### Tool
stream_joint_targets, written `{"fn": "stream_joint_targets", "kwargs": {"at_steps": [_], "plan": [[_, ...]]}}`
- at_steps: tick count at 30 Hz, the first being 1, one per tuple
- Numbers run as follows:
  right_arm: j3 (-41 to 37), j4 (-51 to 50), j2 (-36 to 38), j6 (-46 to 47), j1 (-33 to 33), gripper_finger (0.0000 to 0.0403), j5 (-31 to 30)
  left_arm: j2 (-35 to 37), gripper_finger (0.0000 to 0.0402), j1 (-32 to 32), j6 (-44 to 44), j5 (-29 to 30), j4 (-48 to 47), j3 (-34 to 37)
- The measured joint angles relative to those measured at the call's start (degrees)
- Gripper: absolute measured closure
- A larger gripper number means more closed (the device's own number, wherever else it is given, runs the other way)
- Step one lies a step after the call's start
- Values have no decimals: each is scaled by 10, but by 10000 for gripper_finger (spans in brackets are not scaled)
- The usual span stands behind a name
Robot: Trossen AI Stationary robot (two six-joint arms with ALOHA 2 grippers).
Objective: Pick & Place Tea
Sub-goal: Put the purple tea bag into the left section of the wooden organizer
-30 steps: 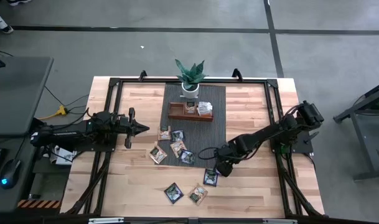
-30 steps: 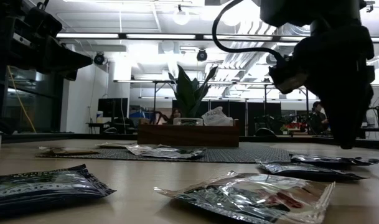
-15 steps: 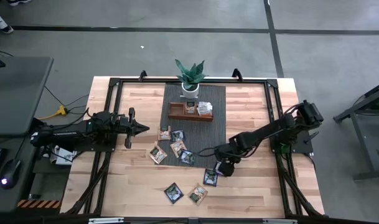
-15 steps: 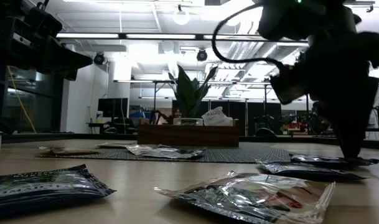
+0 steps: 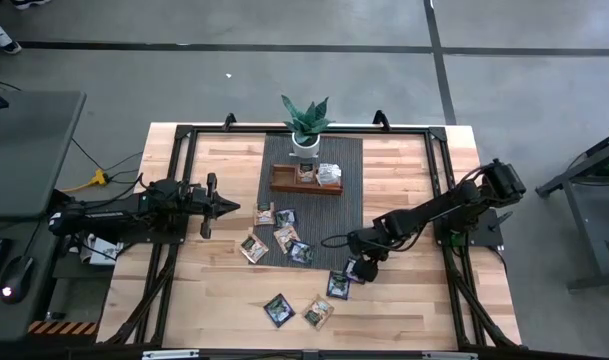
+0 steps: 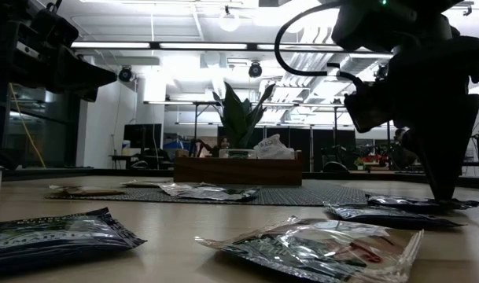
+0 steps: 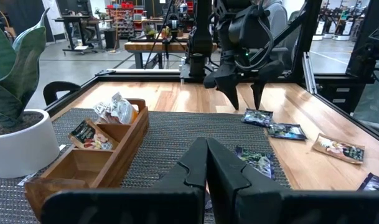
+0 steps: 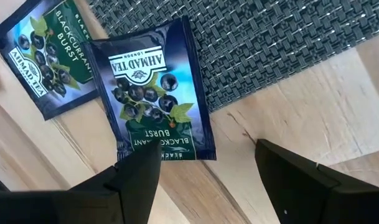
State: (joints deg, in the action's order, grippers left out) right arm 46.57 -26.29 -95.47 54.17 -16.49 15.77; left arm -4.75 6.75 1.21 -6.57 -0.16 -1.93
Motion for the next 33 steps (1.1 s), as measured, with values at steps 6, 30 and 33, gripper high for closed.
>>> {"fn": "stream_joint_targets", "kwargs": {"at_steps": [6,30,33], "plan": [[-1,22,-2,-5,-1,146,14,0,401,0,0,0,0,0],[-1,50,-4,22,-27,146,13,0,401,0,0,0,0,0],[-1,50,-6,29,-28,146,10,0,401,0,0,0,0,0]]}}
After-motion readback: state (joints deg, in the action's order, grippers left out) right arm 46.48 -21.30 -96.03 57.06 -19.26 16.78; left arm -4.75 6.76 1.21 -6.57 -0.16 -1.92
